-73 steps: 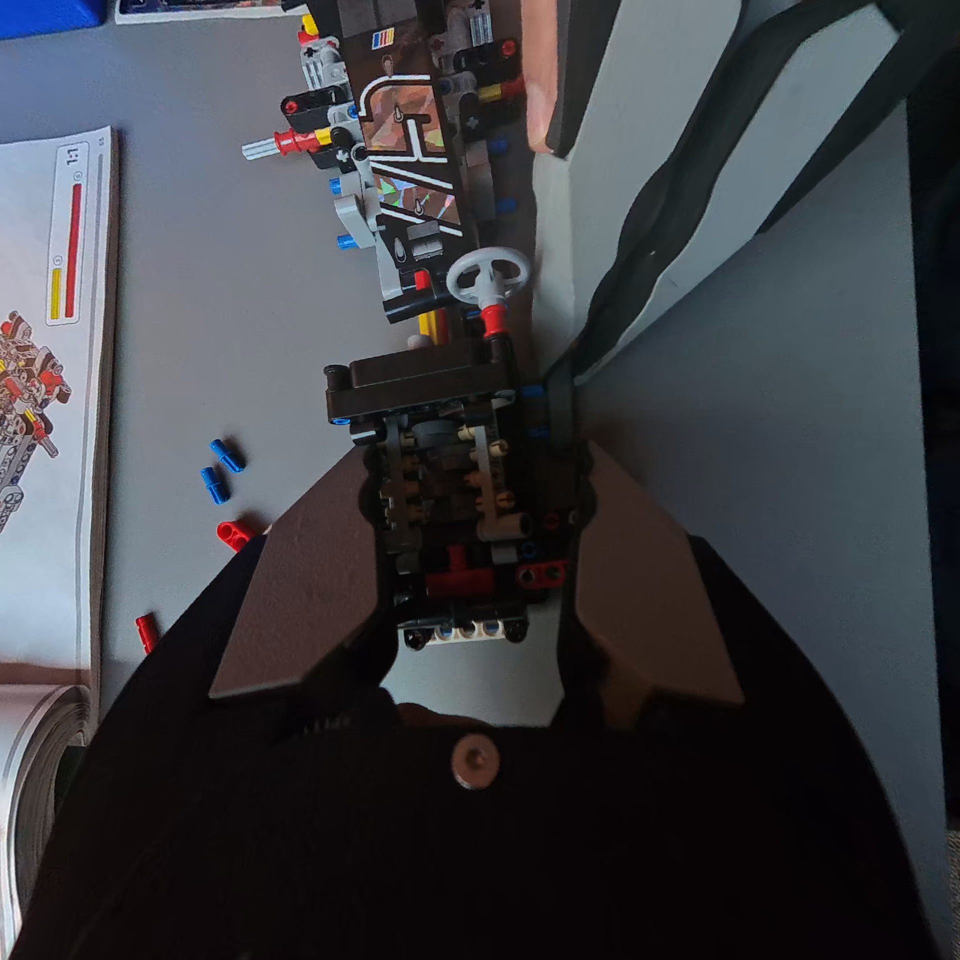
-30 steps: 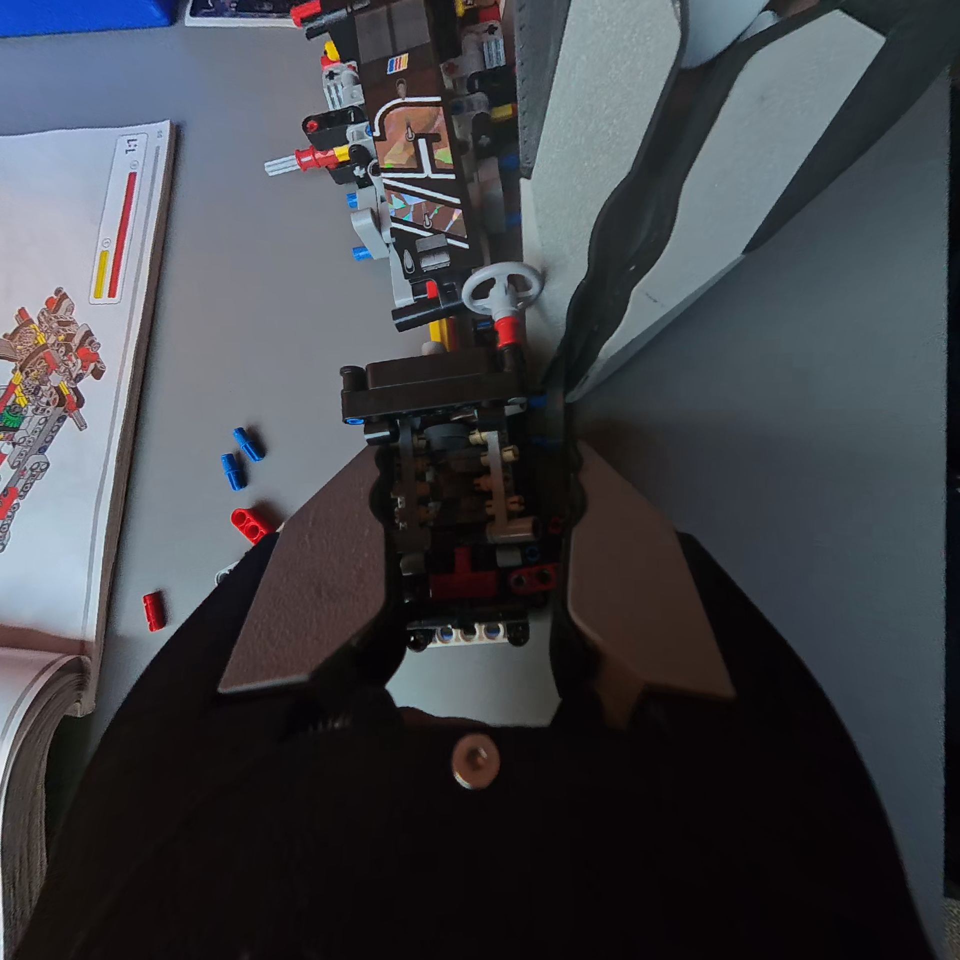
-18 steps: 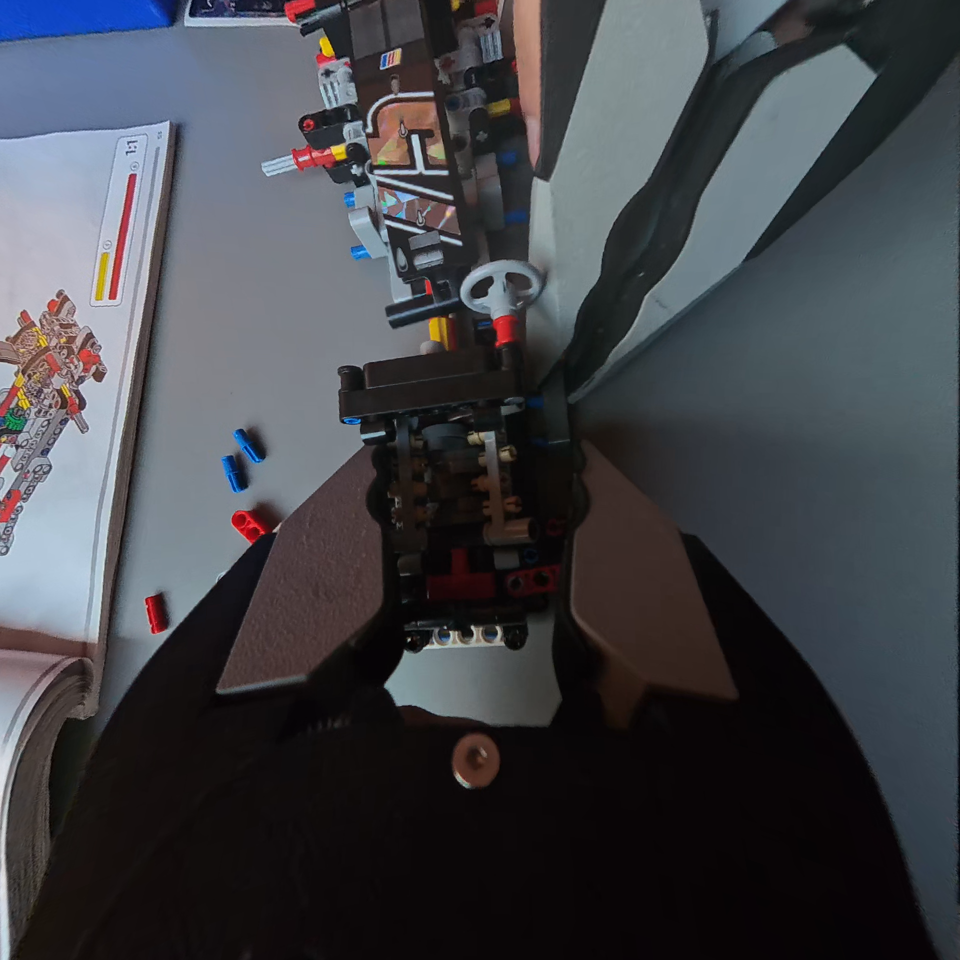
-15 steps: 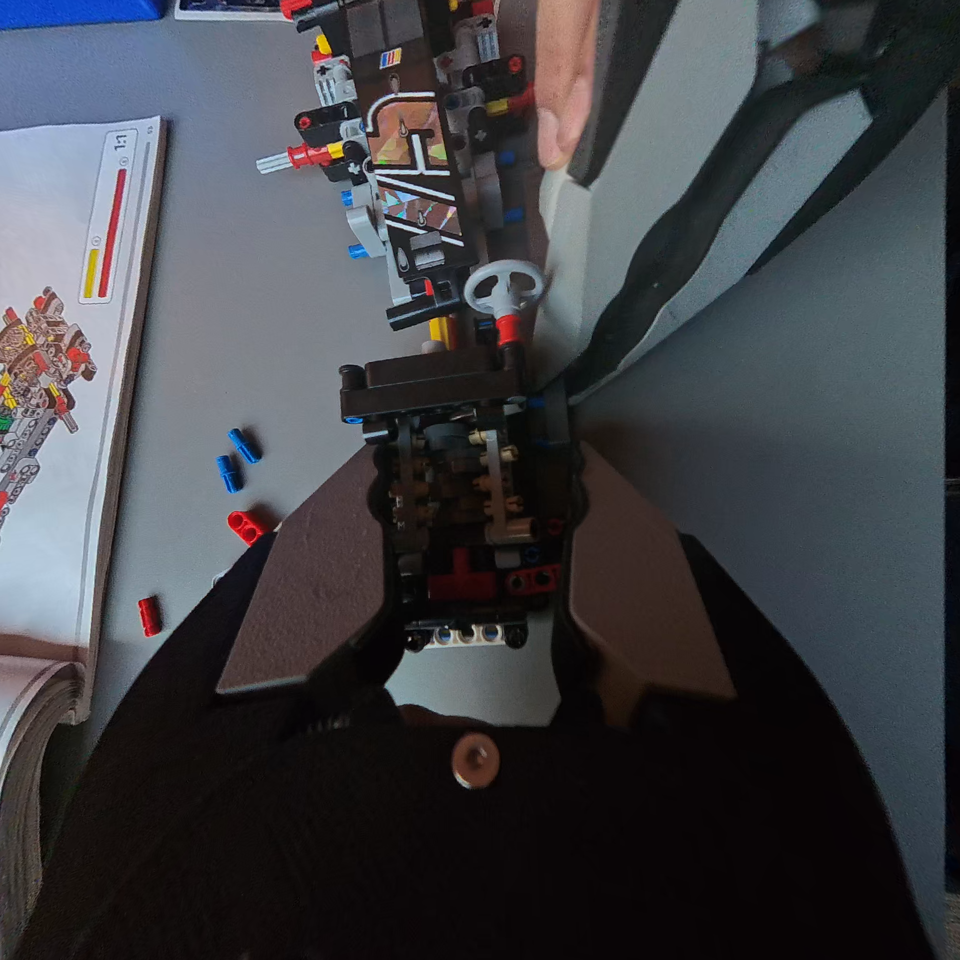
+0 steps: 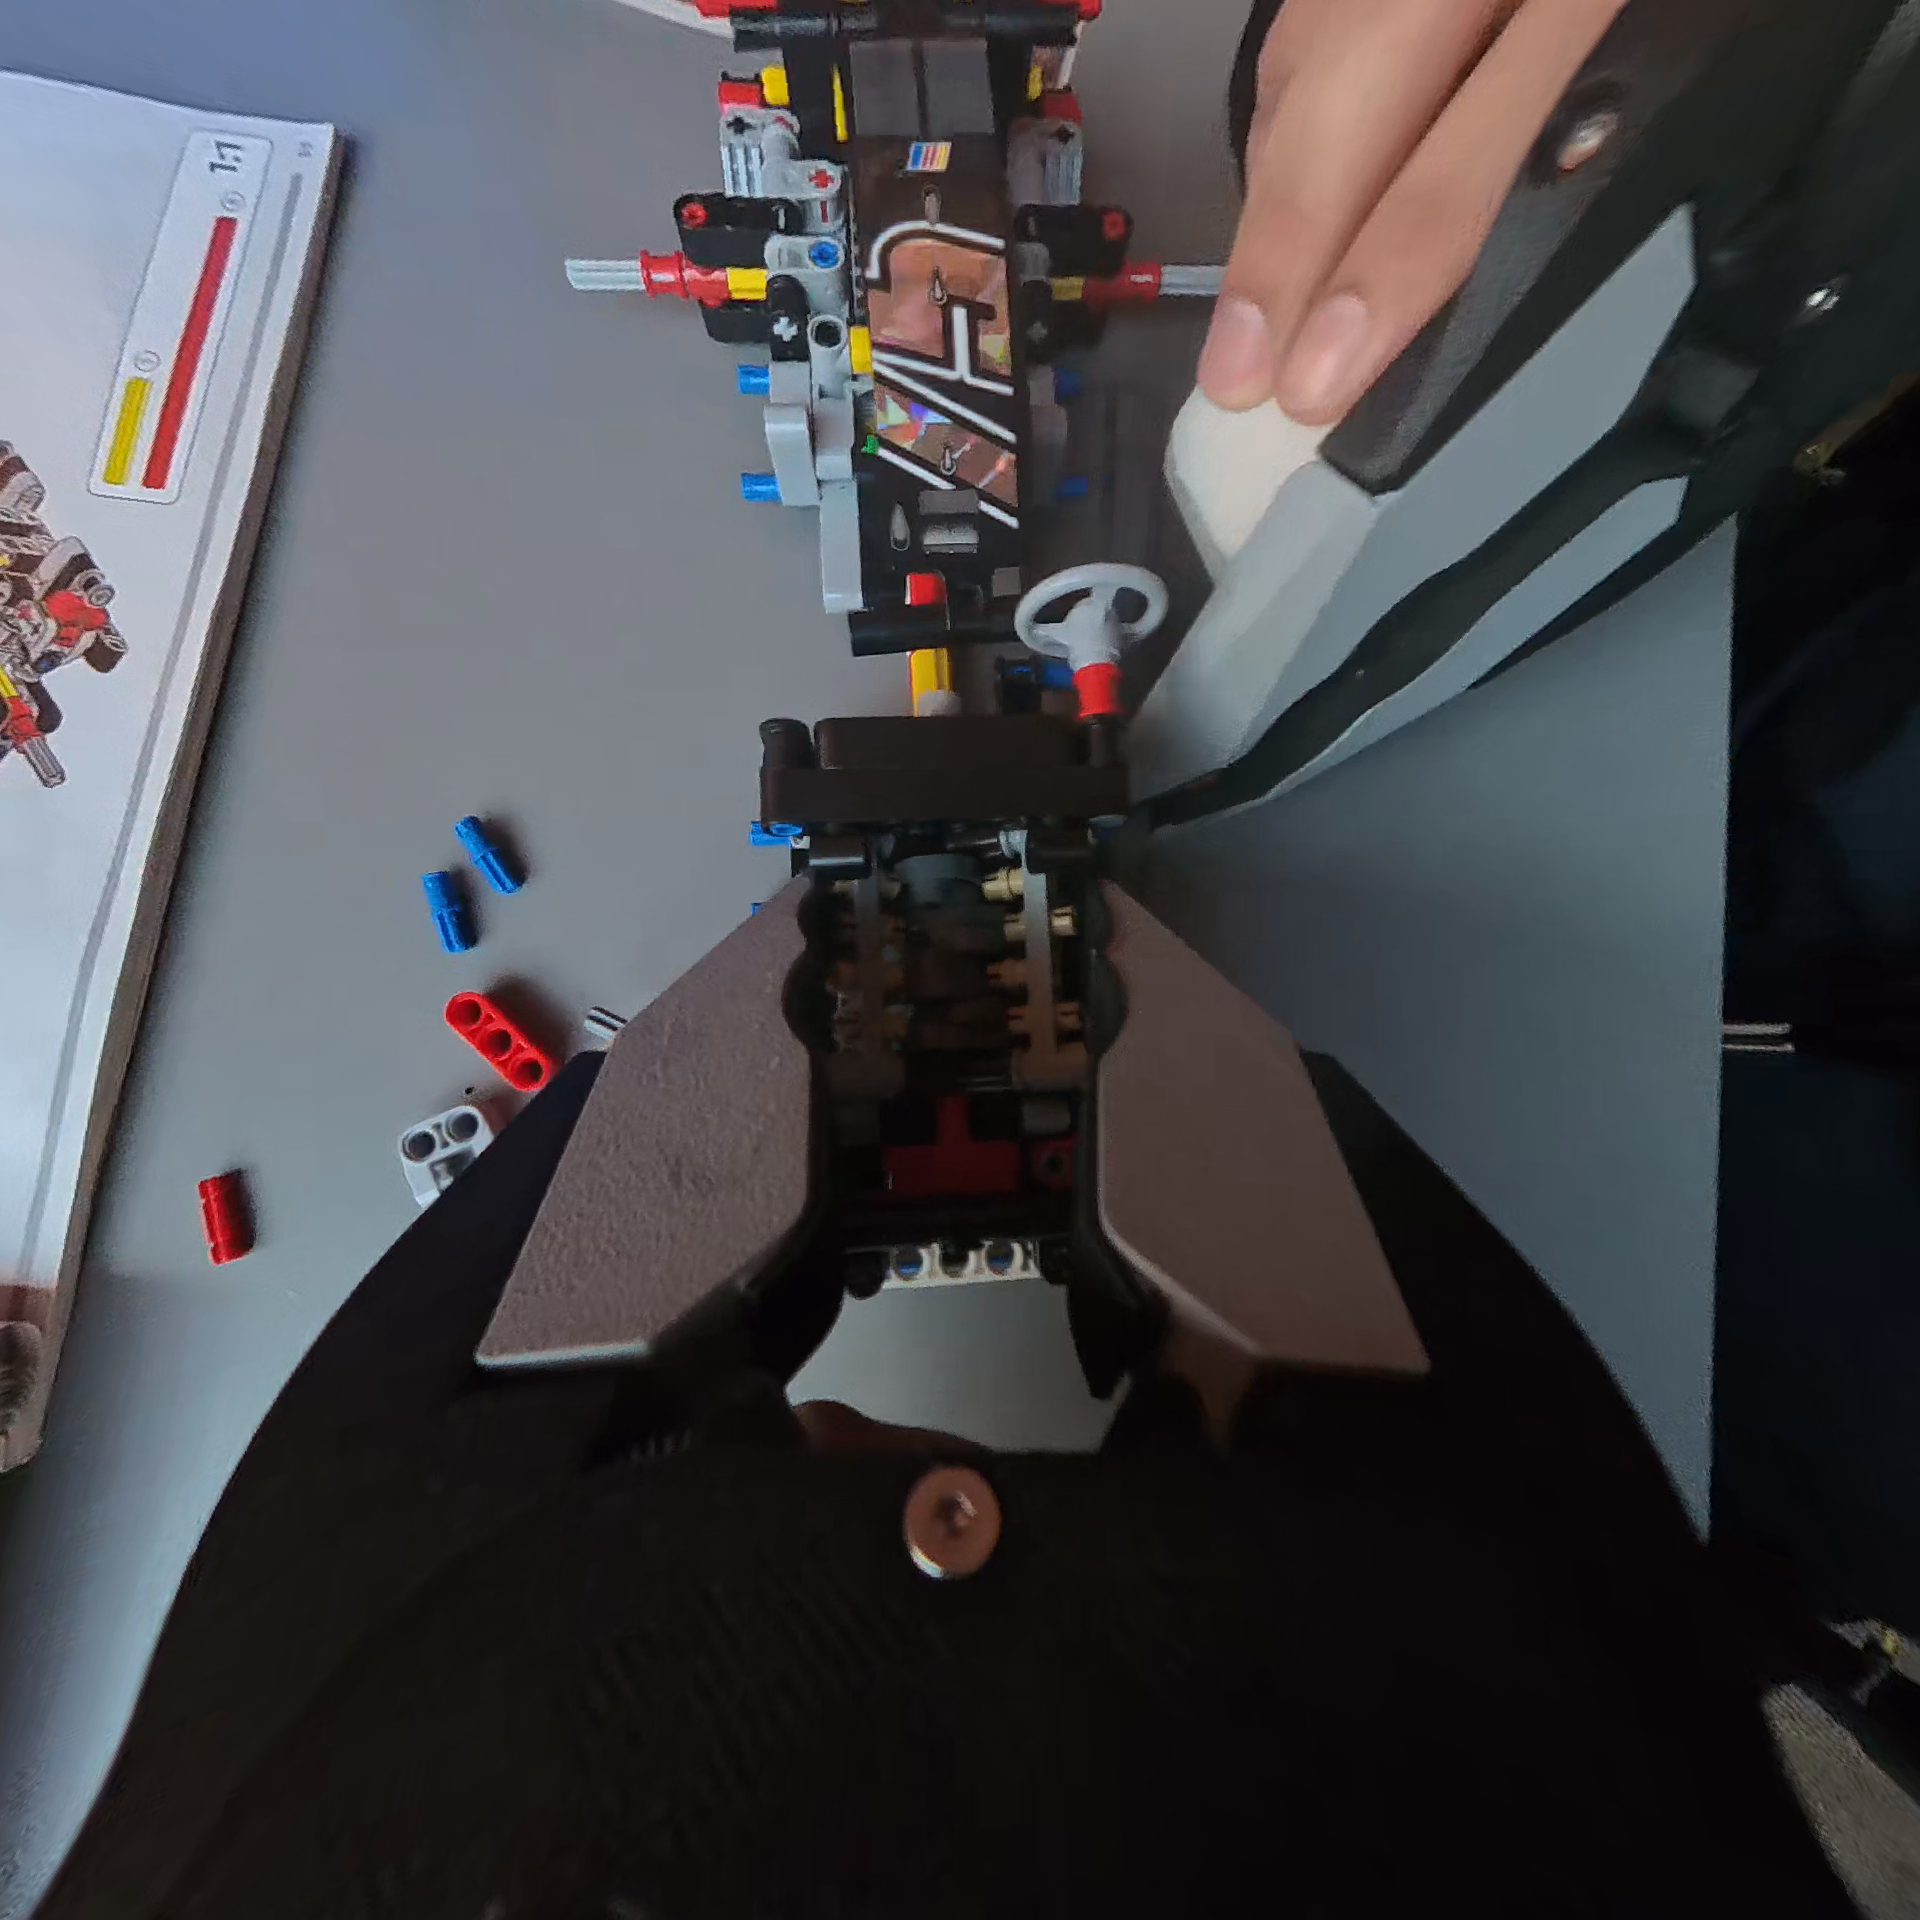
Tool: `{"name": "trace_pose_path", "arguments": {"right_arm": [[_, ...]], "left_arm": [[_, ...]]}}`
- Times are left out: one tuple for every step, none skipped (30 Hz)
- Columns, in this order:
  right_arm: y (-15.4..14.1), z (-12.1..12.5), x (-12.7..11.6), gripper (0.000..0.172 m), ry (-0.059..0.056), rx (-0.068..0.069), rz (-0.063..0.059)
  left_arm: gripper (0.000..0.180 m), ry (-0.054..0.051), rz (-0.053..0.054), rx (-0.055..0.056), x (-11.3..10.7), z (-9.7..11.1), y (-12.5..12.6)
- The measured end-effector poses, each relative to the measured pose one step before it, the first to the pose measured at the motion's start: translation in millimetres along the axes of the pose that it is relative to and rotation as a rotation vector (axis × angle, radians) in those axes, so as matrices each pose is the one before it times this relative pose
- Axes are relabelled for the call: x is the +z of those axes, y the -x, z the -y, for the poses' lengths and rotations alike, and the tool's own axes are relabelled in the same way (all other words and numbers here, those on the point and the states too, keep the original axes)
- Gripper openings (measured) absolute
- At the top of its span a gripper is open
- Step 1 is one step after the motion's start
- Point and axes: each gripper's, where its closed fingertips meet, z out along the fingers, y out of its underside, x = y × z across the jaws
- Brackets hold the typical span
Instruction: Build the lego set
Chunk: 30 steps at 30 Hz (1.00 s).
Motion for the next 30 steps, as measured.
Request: {"name": "trace_pose_path", "arguments": {"right_arm": [[0.20,-1.45,-1.22,0.007,0.0127,0.0018,-0.0045],[-0.52,-2.71,-1.28,0.010,0.0155,0.0207,-0.0010],[-1.36,-1.51,-1.92,0.016,0.0027,0.0311,-0.0008],[-1.08,0.01,-2.57,0.022,-0.0051,0.0284,0.0021],[-0.49,1.42,-2.76,0.025,-0.0103,0.0141,0.0005],[0.41,2.97,-2.56,0.025,-0.0146,0.0002,-0.0018],[1.61,4.19,-1.62,0.023,-0.0146,-0.0069,-0.0001],[1.62,3.81,-0.07,0.017,-0.0067,-0.0142,-0.0032],[0.14,2.57,1.48,0.008,0.0046,-0.0345,-0.0168],[-1.13,1.37,2.86,0.001,0.0166,-0.0573,-0.0289],[-0.20,0.35,4.07,0.000,0.0237,-0.0663,-0.0254],[2.64,0.24,4.36,0.003,0.0196,-0.0576,-0.0067],[1.92,0.24,3.22,0.009,0.0131,-0.0313,-0.0079],[0.41,-0.75,1.29,0.011,0.0131,-0.0081,-0.0095],[-0.61,-1.35,-0.42,0.011,0.0106,-0.0010,-0.0088],[-1.52,-1.88,-0.78,0.011,0.0088,0.0000,-0.0134],[0.76,-1.74,-0.23,0.010,0.0063,-0.0028,-0.0005],[1.03,-1.68,0.33,0.008,0.0063,-0.0053,-0.0013],[0.00,-0.16,0.36,0.008,0.0005,-0.0142,-0.0078],[-0.28,0.36,0.34,0.008,0.0039,-0.0172,-0.0084],[-0.14,0.41,0.29,0.008,0.0039,-0.0160,-0.0097],[-0.32,0.33,0.14,0.008,-0.0004,-0.0233,-0.0124],[-0.31,0.24,-0.06,0.008,-0.0022,-0.0244,-0.0138],[-0.47,-0.05,-0.36,0.008,0.0017,-0.0137,-0.0133],[-0.82,0.44,-0.71,0.009,0.0032,-0.0079,-0.0138],[-0.31,1.95,-1.26,0.008,-0.0060,-0.0147,-0.0081],[0.38,2.25,-1.02,0.004,-0.0097,-0.0122,-0.0016],[0.98,0.99,-0.04,0.003,-0.0027,-0.0026,0.0032],[0.38,0.15,0.65,0.004,0.0029,0.0004,0.0014],[-0.28,-0.28,0.78,0.004,0.0026,0.0024,-0.0005]], "left_arm": [[0.046,0.0150,-0.0056,0.0056,0.18,-0.36,0.32],[0.046,0.0072,-0.0047,0.0068,0.36,-0.25,-0.18],[0.046,0.0012,-0.0129,-0.0049,0.20,-0.09,-0.54],[0.046,-0.0023,-0.0228,-0.0147,-0.01,-0.16,-0.90],[0.046,-0.0034,-0.0214,-0.0183,-0.53,0.34,-0.17],[0.045,-0.0010,-0.0186,-0.0107,-0.41,0.30,-0.19],[0.045,0.0027,-0.0157,-0.0019,-0.27,0.01,-0.54],[0.045,0.0070,-0.0099,0.0040,-0.22,-0.19,-0.10],[0.045,0.0068,-0.0075,0.0057,-0.04,-0.06,-0.04],[0.045,0.0054,-0.0111,0.0002,-0.07,0.08,-0.07],[0.045,0.0031,-0.0140,-0.0067,-0.32,0.56,0.03],[0.045,0.0021,-0.0127,-0.0057,-0.23,0.44,0.23],[0.045,0.0022,-0.0078,-0.0004,-0.11,0.21,0.15],[0.045,0.0018,-0.0033,0.0001,0.12,0.14,0.21],[0.045,-0.0003,0.0008,0.0011,0.14,0.16,0.07],[0.045,-0.0010,0.0021,0.0030,0.01,-0.14,-0.04],[0.045,-0.0018,0.0016,0.0019,0.10,-0.09,-0.01],[0.045,-0.0001,0.0005,0.0018,0.08,-0.16,-0.08],[0.045,-0.0002,0.0007,0.0026,0.15,0.09,-0.05],[0.045,-0.0005,0.0010,0.0009,0.14,0.13,0.02],[0.045,-0.0006,0.0006,-0.0001,0.15,0.02,-0.03],[0.045,-0.0033,-0.0010,-0.0007,0.04,0.11,-0.03],[0.045,-0.0039,-0.0030,-0.0053,-0.07,0.31,0.22],[0.045,-0.0038,-0.0034,-0.0070,0.04,0.36,0.23],[0.045,-0.0009,-0.0008,-0.0007,0.04,0.01,0.05],[0.045,0.0005,0.0037,0.0037,0.18,-0.02,0.18],[0.045,0.0008,0.0051,0.0035,0.30,-0.01,0.02],[0.045,0.0021,0.0038,0.0021,0.27,-0.18,-0.01],[0.045,0.0010,0.0007,-0.0020,0.09,0.08,0.00],[0.045,-0.0013,-0.0039,-0.0091,-0.11,0.35,0.01]]}}
